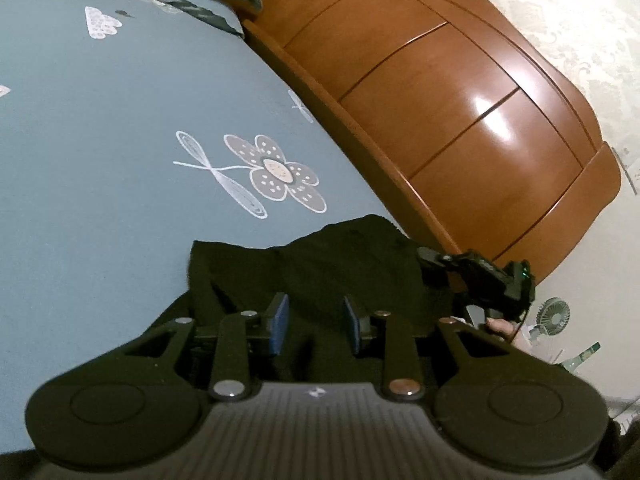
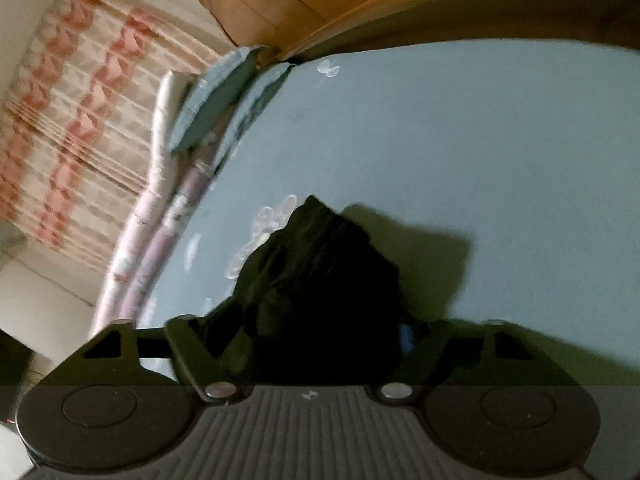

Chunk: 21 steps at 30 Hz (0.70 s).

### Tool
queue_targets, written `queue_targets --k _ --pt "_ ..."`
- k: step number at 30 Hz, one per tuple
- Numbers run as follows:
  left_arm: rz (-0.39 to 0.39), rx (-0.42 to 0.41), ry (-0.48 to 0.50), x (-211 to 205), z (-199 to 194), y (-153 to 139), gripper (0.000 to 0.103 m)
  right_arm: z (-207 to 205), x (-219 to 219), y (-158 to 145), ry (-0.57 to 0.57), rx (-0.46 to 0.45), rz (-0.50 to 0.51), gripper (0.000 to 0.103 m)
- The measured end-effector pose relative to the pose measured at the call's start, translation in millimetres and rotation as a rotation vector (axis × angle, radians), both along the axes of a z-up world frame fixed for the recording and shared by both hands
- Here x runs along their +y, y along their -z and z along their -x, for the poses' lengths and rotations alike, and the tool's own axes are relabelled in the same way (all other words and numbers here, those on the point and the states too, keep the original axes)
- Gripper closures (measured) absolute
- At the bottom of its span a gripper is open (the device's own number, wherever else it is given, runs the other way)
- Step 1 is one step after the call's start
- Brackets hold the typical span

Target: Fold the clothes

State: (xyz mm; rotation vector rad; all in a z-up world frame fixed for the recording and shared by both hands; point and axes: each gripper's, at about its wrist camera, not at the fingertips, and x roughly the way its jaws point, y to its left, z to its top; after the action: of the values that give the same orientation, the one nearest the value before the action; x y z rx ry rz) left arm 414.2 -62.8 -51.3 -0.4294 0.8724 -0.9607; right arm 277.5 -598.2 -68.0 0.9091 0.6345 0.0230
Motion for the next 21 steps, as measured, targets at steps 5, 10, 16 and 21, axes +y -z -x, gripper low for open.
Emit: queue_targets --k 5,10,16,21 --pt "-0.009 0.012 -0.004 1 7 3 0.068 25 15 -11 0.084 0.005 0.085 0.071" --pt "-0.022 -0.013 0.041 -4 17 -4 0.067 53 37 -58 0.137 -0.029 0.211 0.072" --pt "-0.083 -0.034 0.039 -14 21 4 0.066 80 40 -62 0.198 0.014 0.261 0.071" --pt "-0.104 -0.036 0.024 -8 25 9 0.066 65 26 -18 0.216 0.095 0.242 0.065"
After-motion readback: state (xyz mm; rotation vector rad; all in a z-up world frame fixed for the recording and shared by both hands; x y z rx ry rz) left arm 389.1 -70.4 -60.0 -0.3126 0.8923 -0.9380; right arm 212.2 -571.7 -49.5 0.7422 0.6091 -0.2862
